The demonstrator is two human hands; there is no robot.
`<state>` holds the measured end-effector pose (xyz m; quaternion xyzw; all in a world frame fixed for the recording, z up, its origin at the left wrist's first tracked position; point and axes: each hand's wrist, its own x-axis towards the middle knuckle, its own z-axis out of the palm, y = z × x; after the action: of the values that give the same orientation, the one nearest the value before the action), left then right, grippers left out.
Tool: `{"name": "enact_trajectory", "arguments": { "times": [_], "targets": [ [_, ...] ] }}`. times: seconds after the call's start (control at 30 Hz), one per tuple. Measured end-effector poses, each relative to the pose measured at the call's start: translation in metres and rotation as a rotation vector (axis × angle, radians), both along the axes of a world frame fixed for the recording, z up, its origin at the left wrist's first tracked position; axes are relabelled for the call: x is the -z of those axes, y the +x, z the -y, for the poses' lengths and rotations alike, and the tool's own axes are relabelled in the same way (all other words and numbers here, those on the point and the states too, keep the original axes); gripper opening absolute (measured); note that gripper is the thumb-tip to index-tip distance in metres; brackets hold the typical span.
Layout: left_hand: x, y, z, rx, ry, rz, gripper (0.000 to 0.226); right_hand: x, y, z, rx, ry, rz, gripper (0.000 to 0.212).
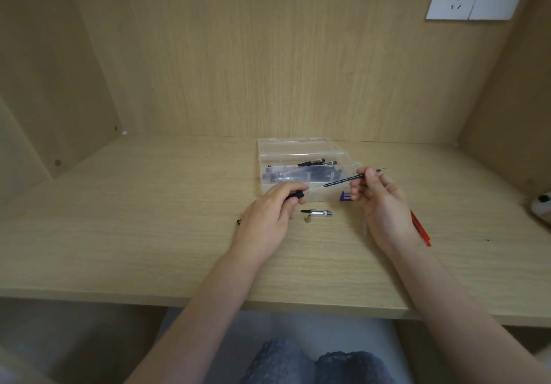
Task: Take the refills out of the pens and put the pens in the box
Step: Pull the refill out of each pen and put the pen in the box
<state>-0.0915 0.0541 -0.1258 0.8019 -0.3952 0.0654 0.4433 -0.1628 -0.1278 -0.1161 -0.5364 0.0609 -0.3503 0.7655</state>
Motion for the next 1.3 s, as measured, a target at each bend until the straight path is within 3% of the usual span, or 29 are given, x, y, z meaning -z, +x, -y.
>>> {"name": "enact_trajectory", "arguments": {
  "times": [0.1, 0.23, 0.4, 0.67, 0.73, 0.9, 1.0, 1.1, 1.3],
  "targets": [
    [-0.001, -0.001, 0.001, 0.019, 0.019, 0.032, 0.03, -0.001, -0.005, -0.006, -0.012, -0.182, -0.112, 0.017],
    [0.0, 0.001, 0.0, 0.015, -0.032, 0.036, 0.03, -0.001, -0.009, -0.02, -0.091, -0.632, -0.307, 0.015],
    [0.0, 0.0, -0.001, 0.019, -0.058, 0.04, 0.03, 0.004, -0.008, -0.017, 0.036, -0.858, -0.322, 0.019],
    [0.002, 0.002, 0.001, 0.002, -0.078, 0.023, 0.028, 0.008, -0.005, -0.026, 0.031, -1.353, -0.421, 0.018],
    [0.002, 0.002, 0.001, 0.01, -0.087, 0.007, 0.028, 0.007, -0.006, -0.028, 0.011, -1.304, -0.427, 0.011],
    [0.004, 0.003, 0.002, -0.001, -0.094, -0.034, 0.027, -0.001, -0.011, -0.02, 0.181, -0.767, -0.305, 0.014],
    [0.004, 0.004, 0.002, -0.003, -0.097, -0.023, 0.023, -0.006, -0.013, -0.016, 0.193, -0.568, -0.231, 0.014],
    [0.003, 0.004, 0.001, 0.003, -0.071, 0.003, 0.022, -0.006, -0.014, -0.016, 0.165, -0.537, -0.218, 0.013],
    [0.003, 0.004, 0.001, 0.017, -0.043, 0.05, 0.021, -0.004, -0.015, -0.018, 0.129, -0.675, -0.27, 0.011]
  ]
}}
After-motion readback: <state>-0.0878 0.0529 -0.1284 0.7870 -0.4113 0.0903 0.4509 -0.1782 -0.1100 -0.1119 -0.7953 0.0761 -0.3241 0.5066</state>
